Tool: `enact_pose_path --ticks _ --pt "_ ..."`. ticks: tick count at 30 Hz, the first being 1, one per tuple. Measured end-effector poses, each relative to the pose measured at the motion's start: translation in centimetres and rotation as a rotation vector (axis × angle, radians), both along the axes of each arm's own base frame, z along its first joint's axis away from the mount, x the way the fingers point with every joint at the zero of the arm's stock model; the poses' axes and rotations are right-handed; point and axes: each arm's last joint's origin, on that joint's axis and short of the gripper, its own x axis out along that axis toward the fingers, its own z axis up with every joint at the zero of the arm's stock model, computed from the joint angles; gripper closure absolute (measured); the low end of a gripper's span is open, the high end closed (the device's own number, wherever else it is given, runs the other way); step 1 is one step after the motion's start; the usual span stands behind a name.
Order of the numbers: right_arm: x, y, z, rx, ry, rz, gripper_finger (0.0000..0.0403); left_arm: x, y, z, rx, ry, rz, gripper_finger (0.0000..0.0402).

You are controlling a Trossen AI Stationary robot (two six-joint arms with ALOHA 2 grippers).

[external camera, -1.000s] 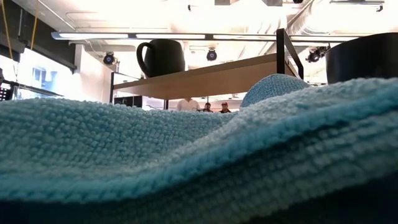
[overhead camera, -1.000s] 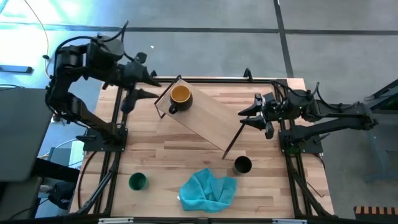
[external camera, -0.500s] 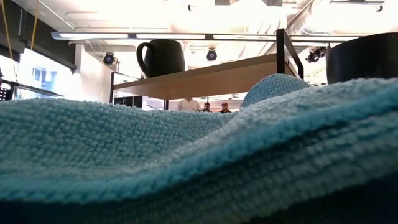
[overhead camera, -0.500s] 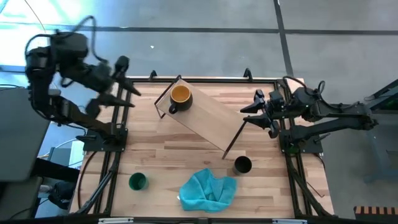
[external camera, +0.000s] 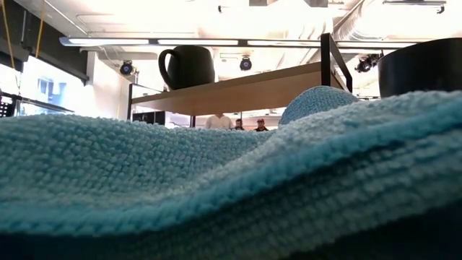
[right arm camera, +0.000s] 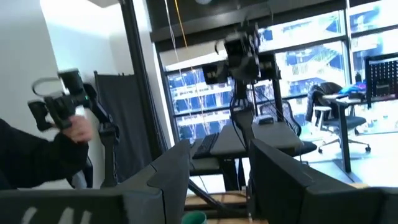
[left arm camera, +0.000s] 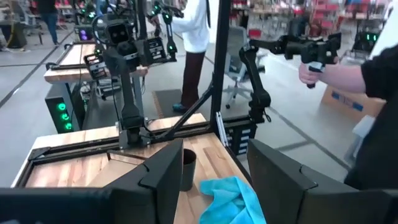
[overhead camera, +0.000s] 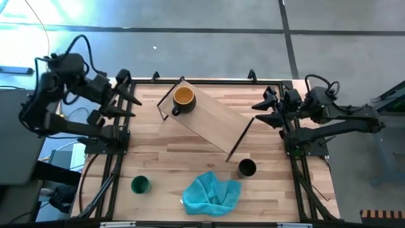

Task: Stack small to large cups/mugs on shelf
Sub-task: Put the black cup on the shelf

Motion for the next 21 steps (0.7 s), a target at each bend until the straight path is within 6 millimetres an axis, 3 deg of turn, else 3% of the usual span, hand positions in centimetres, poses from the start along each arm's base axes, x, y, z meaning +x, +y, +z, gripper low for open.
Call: enact_pose_path --ticks 8,15,21 --pt "-0.3 0.0 0.3 0.018 -0.031 0.007 0.0245 0.3 0.1 -4.3 -0.107 -0.05 0.013 0.0236" --pt "-0.6 0.0 0.5 0.014 -0.041 0.009 0.0245 1.9 0.5 -8.4 -0.224 -0.054 -0.041 0.0236" --pt "-0.5 0.0 0.1 0.027 0.0 0.015 0.0245 1.2 -0.1 -10.3 -0.231 -0.135 -0.042 0.0236"
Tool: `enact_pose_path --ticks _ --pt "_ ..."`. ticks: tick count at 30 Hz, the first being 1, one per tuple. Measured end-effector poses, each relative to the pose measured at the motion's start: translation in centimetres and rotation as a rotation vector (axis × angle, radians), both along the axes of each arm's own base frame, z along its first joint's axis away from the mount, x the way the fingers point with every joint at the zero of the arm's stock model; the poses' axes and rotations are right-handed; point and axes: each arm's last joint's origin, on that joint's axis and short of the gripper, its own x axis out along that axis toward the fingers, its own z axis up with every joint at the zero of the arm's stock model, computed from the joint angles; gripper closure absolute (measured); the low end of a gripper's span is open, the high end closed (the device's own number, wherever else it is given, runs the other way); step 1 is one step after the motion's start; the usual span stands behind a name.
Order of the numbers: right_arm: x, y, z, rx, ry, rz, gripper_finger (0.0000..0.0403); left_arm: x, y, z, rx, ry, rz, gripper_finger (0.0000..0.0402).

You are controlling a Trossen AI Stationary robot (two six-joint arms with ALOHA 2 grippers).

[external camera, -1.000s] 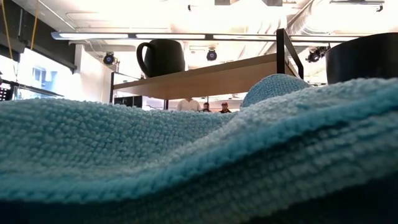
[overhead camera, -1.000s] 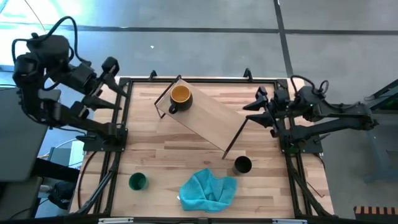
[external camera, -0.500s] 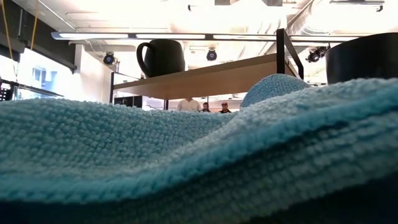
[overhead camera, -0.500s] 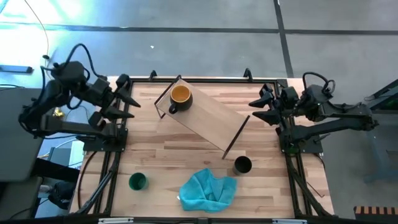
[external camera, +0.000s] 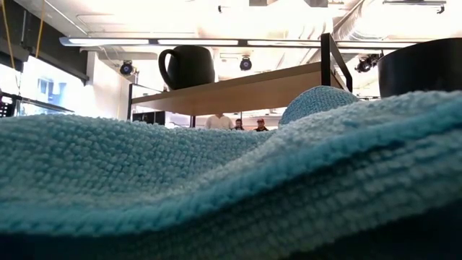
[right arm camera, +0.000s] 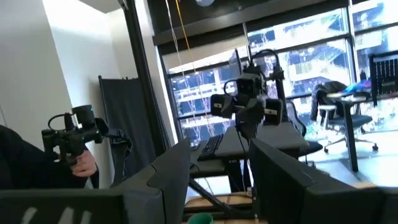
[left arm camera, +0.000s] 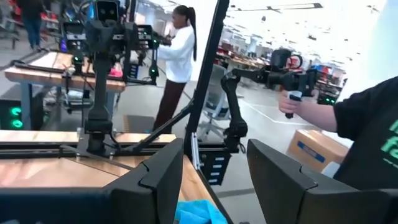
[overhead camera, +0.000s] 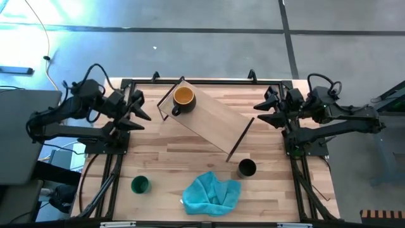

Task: Stack small to large cups/mugs on shelf
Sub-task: Put the black cup on the shelf

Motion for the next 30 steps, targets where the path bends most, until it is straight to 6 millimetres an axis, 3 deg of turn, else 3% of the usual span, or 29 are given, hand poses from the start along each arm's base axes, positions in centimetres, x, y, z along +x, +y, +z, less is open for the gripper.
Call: enact_pose_path --ticks 13,30 --pt "0.3 0.9 -1.9 0.134 0.235 0.101 0.0245 -4.3 -1.2 -3.3 -0.081 -0.111 0.107 0.0236" --pt "-0.4 3.7 -2.0 0.063 0.227 0.056 0.0245 -3.1 -1.1 -8.8 -0.171 -0.029 0.062 0.0236"
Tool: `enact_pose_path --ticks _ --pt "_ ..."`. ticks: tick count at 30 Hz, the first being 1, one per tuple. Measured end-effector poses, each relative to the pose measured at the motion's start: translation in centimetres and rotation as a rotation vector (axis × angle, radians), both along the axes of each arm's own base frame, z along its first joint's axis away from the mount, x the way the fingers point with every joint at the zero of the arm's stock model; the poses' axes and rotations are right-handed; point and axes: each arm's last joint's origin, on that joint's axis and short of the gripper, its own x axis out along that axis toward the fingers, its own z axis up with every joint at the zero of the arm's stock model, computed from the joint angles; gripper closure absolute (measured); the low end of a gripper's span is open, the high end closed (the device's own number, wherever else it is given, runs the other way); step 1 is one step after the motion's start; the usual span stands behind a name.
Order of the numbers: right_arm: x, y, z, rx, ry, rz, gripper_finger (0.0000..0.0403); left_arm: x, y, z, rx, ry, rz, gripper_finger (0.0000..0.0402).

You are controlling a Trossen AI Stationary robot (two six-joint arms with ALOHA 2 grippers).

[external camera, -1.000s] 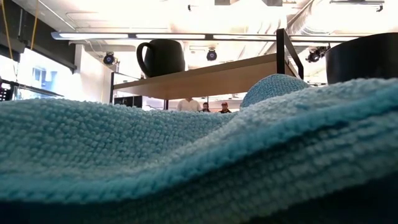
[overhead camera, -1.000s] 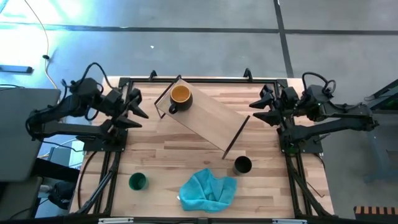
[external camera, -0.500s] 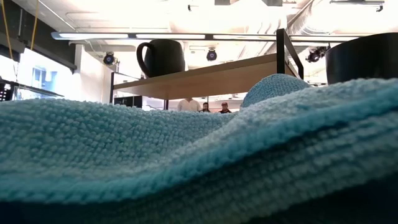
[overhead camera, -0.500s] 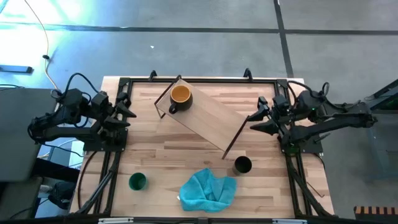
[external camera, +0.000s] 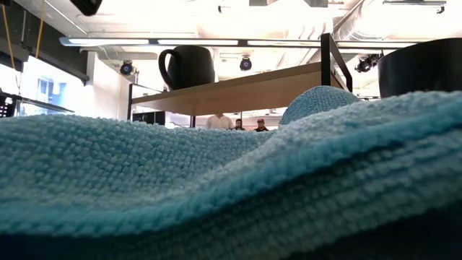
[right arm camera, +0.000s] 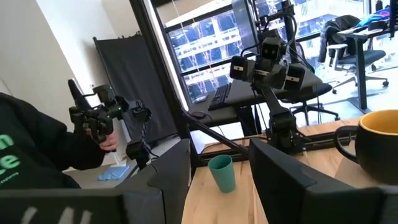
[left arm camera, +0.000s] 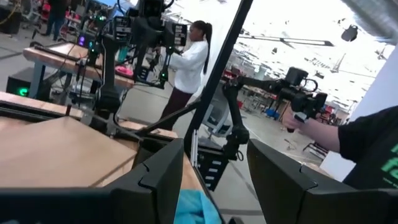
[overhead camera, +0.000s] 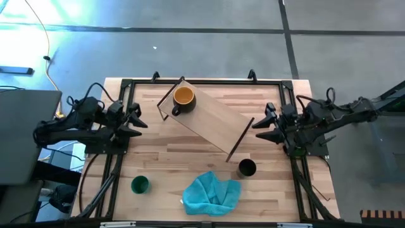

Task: Stack small to large cups/mugs on shelf
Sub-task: Put the black cup on the shelf

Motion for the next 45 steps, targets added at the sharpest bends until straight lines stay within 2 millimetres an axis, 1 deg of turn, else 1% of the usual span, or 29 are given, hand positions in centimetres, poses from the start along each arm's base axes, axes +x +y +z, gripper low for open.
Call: enact_pose_path --ticks 3,6,10,14,17,22,31,36,45 --pt "-0.1 0.2 0.0 0.004 0.004 -0.003 0.0245 -0.7 -0.2 -0.5 0.001 -0.026 0.001 0.0236" --pt "-0.2 0.5 -0.2 0.045 0.034 -0.003 0.0245 -1.6 -0.4 -1.0 -0.013 -0.057 0.012 0.0236" --pt "-0.4 1.0 -1.2 0.166 0.166 0.006 0.0245 -3.1 -0.6 -1.1 -0.039 -0.119 0.035 0.0236" --pt "-0.7 1.5 -2.2 0.263 0.294 -0.022 0.0245 -4.0 -0.8 -1.1 -0.049 -0.155 0.038 0.0236" --pt "-1.0 2.0 -2.6 0.298 0.332 -0.036 0.0245 -4.2 -0.9 -1.1 -0.066 -0.156 0.034 0.0236" --pt "-1.4 2.6 -2.9 0.331 0.371 -0.063 0.0245 -4.0 -0.9 -1.7 -0.114 -0.086 0.031 0.0236" --pt "-1.9 3.5 -4.9 0.441 0.588 -0.121 0.0245 -4.0 -0.8 -1.8 -0.138 -0.072 0.028 0.0236" --pt "-1.7 4.0 -5.9 0.425 0.669 -0.146 0.0245 -4.0 -0.8 -1.8 -0.139 -0.072 0.028 0.0236" --pt "-0.5 5.1 -8.0 0.251 0.824 -0.143 0.0245 -3.9 -0.8 -1.8 -0.139 -0.071 0.029 0.0236"
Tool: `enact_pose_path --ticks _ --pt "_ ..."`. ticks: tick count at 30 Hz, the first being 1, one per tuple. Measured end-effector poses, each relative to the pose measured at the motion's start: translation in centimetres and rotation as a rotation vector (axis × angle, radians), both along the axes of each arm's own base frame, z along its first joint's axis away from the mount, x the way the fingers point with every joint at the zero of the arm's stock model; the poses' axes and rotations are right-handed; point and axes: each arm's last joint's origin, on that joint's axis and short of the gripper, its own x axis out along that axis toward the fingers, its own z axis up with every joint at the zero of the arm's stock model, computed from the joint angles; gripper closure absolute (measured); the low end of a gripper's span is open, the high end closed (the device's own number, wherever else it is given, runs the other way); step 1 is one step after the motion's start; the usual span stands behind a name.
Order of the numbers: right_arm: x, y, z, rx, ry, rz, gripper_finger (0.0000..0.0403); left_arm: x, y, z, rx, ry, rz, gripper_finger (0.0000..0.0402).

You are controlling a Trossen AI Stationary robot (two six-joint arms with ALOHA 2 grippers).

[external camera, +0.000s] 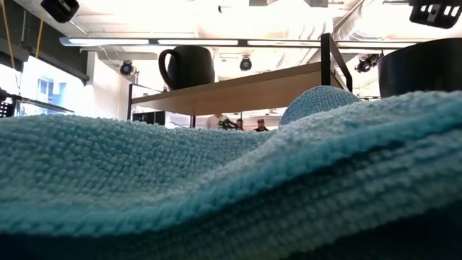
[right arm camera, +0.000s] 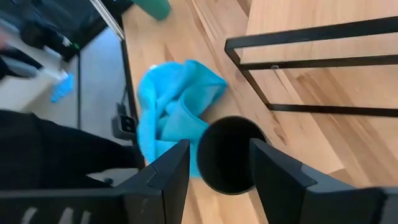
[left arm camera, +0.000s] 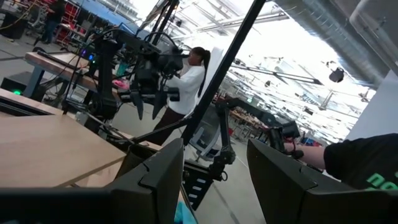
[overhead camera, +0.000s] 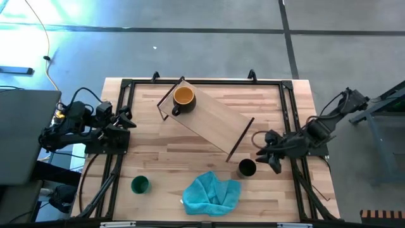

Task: Stack small to large cups/mugs on shelf
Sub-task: Put the black cup on the shelf

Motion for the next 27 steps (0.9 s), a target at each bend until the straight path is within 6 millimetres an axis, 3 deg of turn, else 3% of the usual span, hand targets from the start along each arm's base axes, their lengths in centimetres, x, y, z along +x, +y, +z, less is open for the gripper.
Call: enact_pose_path --ticks 14,27 --pt "2.3 1.1 -3.1 -0.12 0.192 -0.006 0.0245 0.1 0.0 -0.2 -0.012 0.024 -0.001 0.0236" --pt "3.5 0.3 -3.7 -0.125 0.232 -0.026 0.0245 0.1 0.0 -0.7 -0.044 0.077 -0.005 0.0236"
